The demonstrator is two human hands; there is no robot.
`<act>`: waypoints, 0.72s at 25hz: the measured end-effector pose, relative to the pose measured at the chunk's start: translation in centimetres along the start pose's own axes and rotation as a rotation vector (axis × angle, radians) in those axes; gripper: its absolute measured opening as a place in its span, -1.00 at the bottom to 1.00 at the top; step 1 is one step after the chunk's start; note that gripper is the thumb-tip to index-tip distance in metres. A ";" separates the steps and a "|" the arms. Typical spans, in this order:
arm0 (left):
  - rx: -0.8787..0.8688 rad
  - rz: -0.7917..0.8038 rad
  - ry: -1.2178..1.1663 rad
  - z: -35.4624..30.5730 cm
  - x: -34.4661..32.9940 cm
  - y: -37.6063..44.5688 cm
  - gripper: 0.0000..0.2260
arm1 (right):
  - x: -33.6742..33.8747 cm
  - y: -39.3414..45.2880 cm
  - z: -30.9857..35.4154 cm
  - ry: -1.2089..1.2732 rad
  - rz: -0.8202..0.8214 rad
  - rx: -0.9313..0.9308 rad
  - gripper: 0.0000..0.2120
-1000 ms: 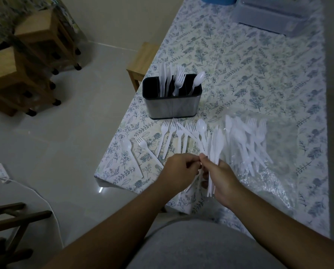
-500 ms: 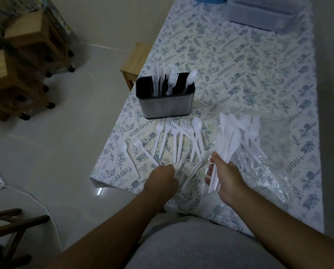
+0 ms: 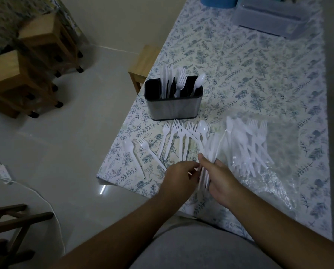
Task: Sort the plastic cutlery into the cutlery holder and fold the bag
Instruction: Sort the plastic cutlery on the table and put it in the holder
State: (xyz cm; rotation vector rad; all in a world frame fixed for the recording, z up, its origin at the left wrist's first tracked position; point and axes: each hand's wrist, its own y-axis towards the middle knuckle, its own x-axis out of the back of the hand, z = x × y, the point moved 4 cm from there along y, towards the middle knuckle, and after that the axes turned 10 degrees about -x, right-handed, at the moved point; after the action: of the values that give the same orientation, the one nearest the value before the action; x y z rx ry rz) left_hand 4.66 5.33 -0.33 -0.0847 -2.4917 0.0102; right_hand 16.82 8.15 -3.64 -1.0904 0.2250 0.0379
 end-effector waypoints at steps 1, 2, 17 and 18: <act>-0.048 0.015 0.029 -0.2 -0.1 0.2 -0.82 | -0.2 -0.1 0.4 0.021 0.002 0.031 -0.56; -0.084 0.024 0.031 -0.3 -0.1 0.3 -0.84 | -0.3 -0.1 0.5 0.018 -0.006 0.046 -0.63; 0.743 -0.373 -1.138 -4.1 1.4 3.3 -0.68 | -6.1 -5.4 5.1 -0.216 -0.110 0.407 -0.83; 0.682 -0.357 -1.050 -3.8 1.8 3.2 -0.70 | -5.8 -5.5 5.4 -0.264 -0.101 0.412 -0.82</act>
State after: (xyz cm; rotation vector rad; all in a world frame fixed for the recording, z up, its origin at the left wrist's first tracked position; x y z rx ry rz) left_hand 5.77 8.55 3.70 0.8483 -3.3007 0.9634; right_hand 12.83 10.87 4.73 -0.6757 -0.0597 0.0427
